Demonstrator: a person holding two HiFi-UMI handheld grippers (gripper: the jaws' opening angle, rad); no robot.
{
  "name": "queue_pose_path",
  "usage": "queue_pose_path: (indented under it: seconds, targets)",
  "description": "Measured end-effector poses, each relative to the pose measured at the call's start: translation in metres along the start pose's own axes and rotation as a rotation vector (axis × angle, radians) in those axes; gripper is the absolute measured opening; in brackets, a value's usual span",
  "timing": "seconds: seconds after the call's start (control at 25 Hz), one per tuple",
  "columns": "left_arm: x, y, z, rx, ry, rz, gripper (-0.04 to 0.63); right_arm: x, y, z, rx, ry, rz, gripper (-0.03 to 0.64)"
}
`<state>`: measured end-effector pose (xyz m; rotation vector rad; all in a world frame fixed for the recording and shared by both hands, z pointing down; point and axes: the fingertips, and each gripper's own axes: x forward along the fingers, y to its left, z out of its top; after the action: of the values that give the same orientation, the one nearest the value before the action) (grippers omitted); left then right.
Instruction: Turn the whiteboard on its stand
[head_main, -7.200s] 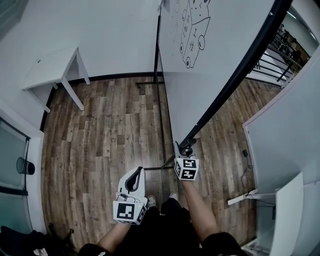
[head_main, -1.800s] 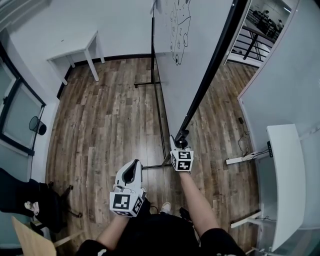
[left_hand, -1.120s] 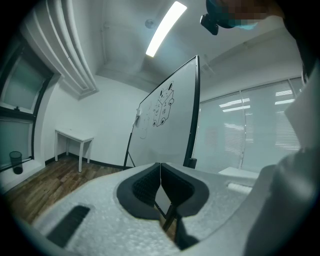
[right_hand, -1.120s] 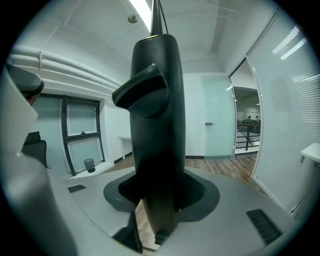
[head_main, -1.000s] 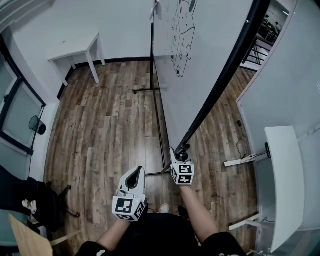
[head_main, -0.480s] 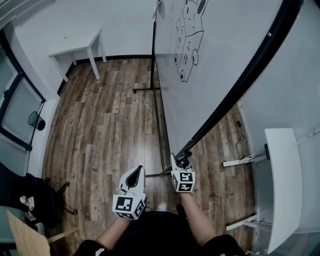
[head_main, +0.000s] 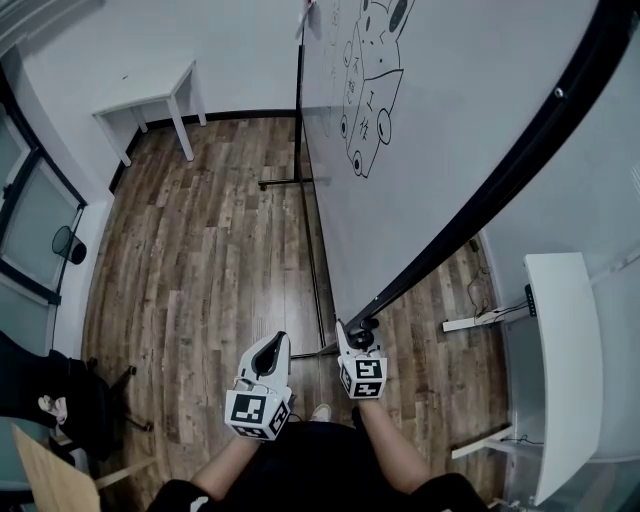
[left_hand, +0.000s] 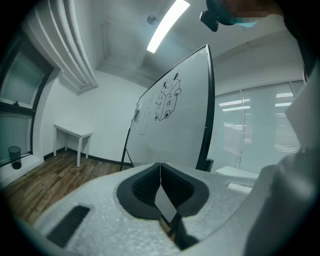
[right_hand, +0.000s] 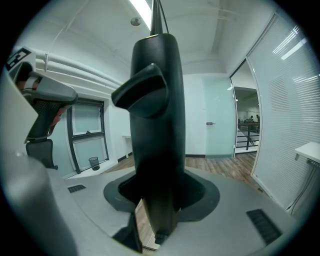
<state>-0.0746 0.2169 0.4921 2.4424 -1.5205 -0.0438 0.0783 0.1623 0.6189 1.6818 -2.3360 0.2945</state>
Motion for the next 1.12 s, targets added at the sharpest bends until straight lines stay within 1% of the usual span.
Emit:
queue_pose_path:
  seconds: [0.84,1.12]
  targets:
    - [0.011,0.004,0.005,0.001,0.006,-0.006,0.018,-0.005,0.001,0.001,0.001,0.005,0.010,0.167]
    - [0.010,0.005,0.002,-0.006,0.014,-0.010,0.018,-0.023,0.002,-0.004,0.026,0.031,0.002,0.170]
